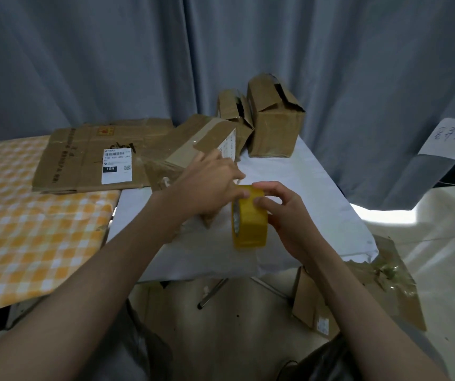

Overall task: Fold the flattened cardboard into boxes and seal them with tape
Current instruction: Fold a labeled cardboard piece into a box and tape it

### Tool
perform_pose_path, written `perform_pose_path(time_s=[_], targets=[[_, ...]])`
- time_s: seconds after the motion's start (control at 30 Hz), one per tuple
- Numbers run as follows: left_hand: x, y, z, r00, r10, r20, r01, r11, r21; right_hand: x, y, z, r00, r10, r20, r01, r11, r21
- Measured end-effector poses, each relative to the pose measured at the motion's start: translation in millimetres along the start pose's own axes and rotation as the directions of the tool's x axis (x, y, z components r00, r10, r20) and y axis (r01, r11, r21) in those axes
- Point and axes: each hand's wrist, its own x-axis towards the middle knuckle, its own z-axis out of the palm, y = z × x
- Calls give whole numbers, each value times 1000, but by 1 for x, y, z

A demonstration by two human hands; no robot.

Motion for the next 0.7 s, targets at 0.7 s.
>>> perform_pose_path(time_s=[0.7], targets=[[9, 19, 6, 991, -127, -46, 122, 988, -94, -5, 2, -8, 999, 43, 11, -40, 982, -183]])
